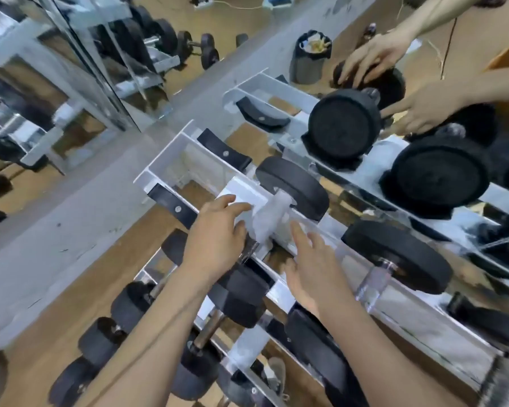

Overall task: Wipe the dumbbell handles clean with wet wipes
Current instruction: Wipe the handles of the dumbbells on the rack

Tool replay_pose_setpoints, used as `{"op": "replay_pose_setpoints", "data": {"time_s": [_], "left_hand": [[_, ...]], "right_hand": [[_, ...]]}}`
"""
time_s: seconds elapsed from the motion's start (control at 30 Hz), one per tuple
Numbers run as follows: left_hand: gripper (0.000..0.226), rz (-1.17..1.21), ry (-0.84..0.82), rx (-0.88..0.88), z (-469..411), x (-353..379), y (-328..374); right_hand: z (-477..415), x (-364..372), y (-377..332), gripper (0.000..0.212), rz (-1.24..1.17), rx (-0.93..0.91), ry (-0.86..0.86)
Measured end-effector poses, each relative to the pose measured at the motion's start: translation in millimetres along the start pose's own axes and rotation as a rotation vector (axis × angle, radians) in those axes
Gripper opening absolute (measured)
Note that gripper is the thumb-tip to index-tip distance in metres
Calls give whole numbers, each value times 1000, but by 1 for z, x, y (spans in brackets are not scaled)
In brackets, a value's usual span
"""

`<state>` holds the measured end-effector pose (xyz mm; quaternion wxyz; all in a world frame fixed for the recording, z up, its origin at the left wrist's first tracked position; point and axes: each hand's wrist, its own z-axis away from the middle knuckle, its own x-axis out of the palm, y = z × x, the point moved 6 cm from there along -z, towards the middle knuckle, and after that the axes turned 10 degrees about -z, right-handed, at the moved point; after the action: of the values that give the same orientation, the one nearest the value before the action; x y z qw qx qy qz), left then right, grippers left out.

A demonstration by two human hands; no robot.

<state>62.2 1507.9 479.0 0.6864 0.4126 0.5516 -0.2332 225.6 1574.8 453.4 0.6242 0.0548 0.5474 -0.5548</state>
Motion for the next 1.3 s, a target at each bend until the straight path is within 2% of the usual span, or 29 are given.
{"op": "replay_pose_setpoints", "data": {"time_s": [0.07,0.17,0.3,0.37,0.43,0.5,0.53,0.6,0.67,0.77,0.83,0.9,0.97,1.0,1.1,1.13,1.2,1.3], "left_hand": [[34,-31,33,-108,25,1,-11],[41,9,78,-279,55,13,-21],[47,129,140,-363,67,28,-18],[55,128,166,-351,66,26,-20],[58,130,169,-324,64,26,-22],[56,143,166,-321,63,26,-24],[55,152,162,-322,63,26,-25],[54,161,150,-326,63,27,-26],[56,165,147,-317,62,26,-27],[60,175,142,-299,58,24,-28],[60,177,147,-286,57,23,-29],[57,197,138,-289,55,23,-32],[55,223,146,-309,54,25,-35],[55,232,153,-314,55,25,-34],[56,214,185,-301,60,25,-26],[56,204,195,-297,63,26,-22],[55,205,215,-314,69,28,-17],[54,209,235,-337,72,33,-14]], "right_hand": [[-7,-3,-15,68,74,-112,88],[-33,8,-39,67,177,-391,151],[-53,24,-40,59,370,-483,148],[-41,38,-41,54,367,-586,116],[-24,49,-46,45,369,-757,-58],[-27,44,-44,46,447,-906,-125],[-39,35,-39,51,490,-901,-99],[-65,9,-37,55,500,-781,35],[-65,11,-40,56,495,-742,41],[-28,51,-47,49,537,-971,-142],[-30,45,-44,50,606,-1036,-169],[-57,21,-38,59,720,-899,-29],[-69,5,-41,62,711,-765,48],[-62,11,-45,61,715,-785,56],[-24,53,-46,55,662,-950,-65],[-17,57,-44,53,651,-991,-119],[-28,47,-35,53,729,-1024,-121],[-58,13,-27,56,752,-824,66]]}}
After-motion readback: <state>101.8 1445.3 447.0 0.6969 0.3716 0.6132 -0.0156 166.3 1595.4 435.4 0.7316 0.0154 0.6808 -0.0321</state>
